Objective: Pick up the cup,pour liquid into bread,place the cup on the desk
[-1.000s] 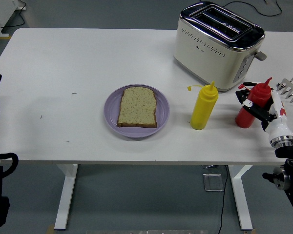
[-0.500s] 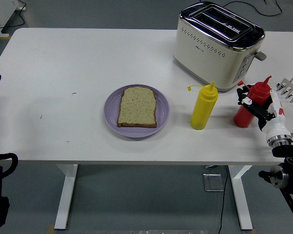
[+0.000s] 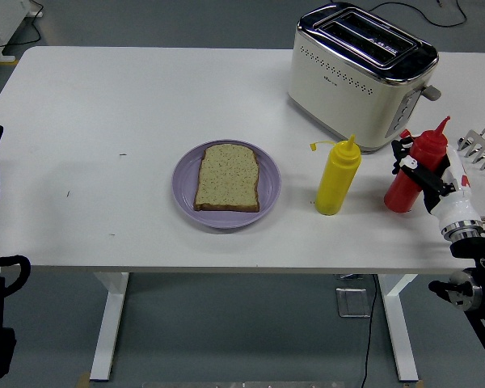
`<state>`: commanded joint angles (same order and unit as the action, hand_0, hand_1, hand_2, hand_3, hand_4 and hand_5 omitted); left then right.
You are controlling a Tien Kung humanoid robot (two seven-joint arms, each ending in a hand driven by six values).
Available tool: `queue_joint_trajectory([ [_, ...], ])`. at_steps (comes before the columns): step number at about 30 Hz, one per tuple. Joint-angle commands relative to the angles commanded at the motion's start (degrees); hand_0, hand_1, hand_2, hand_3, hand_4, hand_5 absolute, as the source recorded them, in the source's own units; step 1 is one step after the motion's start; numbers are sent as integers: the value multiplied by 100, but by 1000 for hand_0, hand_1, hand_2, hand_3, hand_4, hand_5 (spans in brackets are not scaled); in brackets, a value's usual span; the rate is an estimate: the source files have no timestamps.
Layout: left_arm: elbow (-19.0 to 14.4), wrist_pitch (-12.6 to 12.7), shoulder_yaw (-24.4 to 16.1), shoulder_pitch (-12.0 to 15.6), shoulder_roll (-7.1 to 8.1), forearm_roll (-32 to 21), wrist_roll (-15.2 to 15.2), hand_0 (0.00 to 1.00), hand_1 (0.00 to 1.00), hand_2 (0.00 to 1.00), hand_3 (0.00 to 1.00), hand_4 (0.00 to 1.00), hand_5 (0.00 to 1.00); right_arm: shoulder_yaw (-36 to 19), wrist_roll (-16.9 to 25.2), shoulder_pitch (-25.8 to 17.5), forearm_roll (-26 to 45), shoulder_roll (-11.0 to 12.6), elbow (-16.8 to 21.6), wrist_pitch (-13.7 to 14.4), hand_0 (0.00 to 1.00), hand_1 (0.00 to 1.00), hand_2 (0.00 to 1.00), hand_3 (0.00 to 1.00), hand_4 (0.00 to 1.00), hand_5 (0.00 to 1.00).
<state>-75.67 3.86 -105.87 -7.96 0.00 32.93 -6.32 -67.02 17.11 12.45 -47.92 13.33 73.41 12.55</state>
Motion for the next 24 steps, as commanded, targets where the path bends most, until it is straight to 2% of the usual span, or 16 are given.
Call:
queue_joint_trajectory([
  [11, -5, 1, 0, 17, 0, 0, -3, 781, 738, 735, 683, 559, 998, -80, -177, 52, 151, 73, 349, -83, 50, 118, 283, 358, 687, 255],
  [21, -8, 3, -32, -8, 0, 1, -5, 781, 738, 735, 684, 559, 998, -32, -429, 334, 191, 214, 702, -214, 26, 104, 264, 344, 687, 293],
  [22, -9, 3, -34, -11, 0, 1, -6, 781, 738, 734, 684, 559, 998, -18, -434, 376, 225, 224, 746, -218, 2, 70, 227, 317, 686, 309],
  [24, -11, 3, -38, -15, 0, 0, -7, 781, 738, 734, 684, 559, 998, 6, -456, 427, 256, 236, 807, -215, 2, 70, 227, 317, 686, 309],
])
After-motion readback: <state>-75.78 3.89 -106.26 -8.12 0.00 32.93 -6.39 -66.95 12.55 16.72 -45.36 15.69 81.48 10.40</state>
